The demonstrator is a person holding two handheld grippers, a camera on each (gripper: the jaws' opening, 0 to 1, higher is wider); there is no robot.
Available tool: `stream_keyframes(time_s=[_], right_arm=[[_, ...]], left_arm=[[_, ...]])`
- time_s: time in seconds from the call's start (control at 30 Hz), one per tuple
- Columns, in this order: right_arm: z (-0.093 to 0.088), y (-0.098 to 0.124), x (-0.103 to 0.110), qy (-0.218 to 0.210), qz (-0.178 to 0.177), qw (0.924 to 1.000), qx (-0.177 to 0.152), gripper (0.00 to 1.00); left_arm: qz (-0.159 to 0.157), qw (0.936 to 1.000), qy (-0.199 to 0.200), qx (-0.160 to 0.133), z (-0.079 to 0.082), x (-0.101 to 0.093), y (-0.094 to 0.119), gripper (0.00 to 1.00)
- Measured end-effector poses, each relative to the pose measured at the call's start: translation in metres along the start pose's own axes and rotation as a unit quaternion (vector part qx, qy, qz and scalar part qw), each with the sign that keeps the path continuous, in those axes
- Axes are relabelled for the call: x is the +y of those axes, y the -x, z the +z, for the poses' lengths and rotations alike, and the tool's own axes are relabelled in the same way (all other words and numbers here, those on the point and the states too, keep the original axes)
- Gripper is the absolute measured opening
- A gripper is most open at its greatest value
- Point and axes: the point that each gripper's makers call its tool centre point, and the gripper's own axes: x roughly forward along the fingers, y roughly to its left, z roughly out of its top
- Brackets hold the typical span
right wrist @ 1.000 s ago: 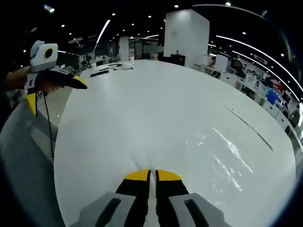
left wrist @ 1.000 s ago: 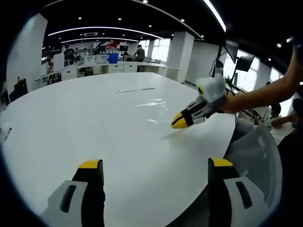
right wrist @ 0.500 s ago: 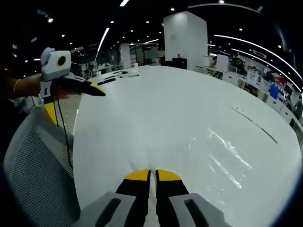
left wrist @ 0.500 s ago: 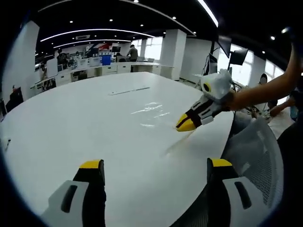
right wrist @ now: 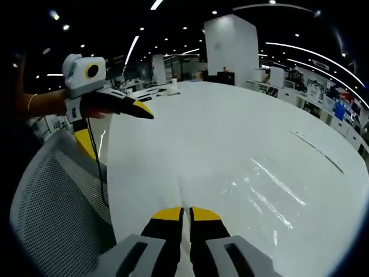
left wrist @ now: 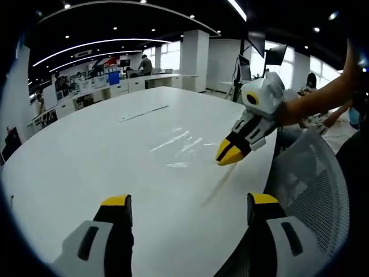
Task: Open the resealable bag by pulling the two sides of the seal apart until the entire bag opening is separated and visibly accessible.
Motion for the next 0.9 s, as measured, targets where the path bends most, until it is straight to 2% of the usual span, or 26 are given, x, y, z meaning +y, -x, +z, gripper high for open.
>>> stream_keyframes(time_s=[0.13,0.27,0.57,0.63,0.77,0.83,0.87,0.9], right_arm=[[-0.002,0.002,0.009,0.001,0.006,1.0,0.003,0.0],[-0.002,0.003,0.018,0.003,0.015,0.9999,0.003,0.0],[0.002,0.002,0.036,0.005,0.026,0.9996,0.0,0.0],[0.001,0.002,0.039,0.006,0.03,0.9995,0.001,0.0],[-0.001,-0.001,0.046,0.012,0.038,0.9992,0.005,0.0],[-0.001,-0.001,0.047,0.014,0.041,0.9991,0.006,0.0],[-0.001,-0.001,0.048,0.015,0.041,0.999,0.006,0.0],[0.0,-0.001,0.048,0.014,0.041,0.999,0.005,0.0]], left_arm=[[-0.01,0.9999,0.009,-0.006,0.003,-0.002,-0.004,0.77],[-0.019,0.9996,-0.022,0.005,0.003,-0.006,-0.01,0.73],[-0.027,0.9967,-0.062,0.044,-0.01,-0.011,-0.022,0.68],[-0.025,0.996,-0.075,0.041,-0.009,-0.012,-0.023,0.67],[-0.04,0.9914,-0.114,0.051,-0.007,-0.018,-0.029,0.64],[-0.046,0.992,-0.108,0.047,-0.003,-0.021,-0.032,0.64],[-0.049,0.9907,-0.118,0.047,-0.002,-0.022,-0.033,0.63],[-0.051,0.9863,-0.147,0.057,-0.002,-0.022,-0.034,0.63]])
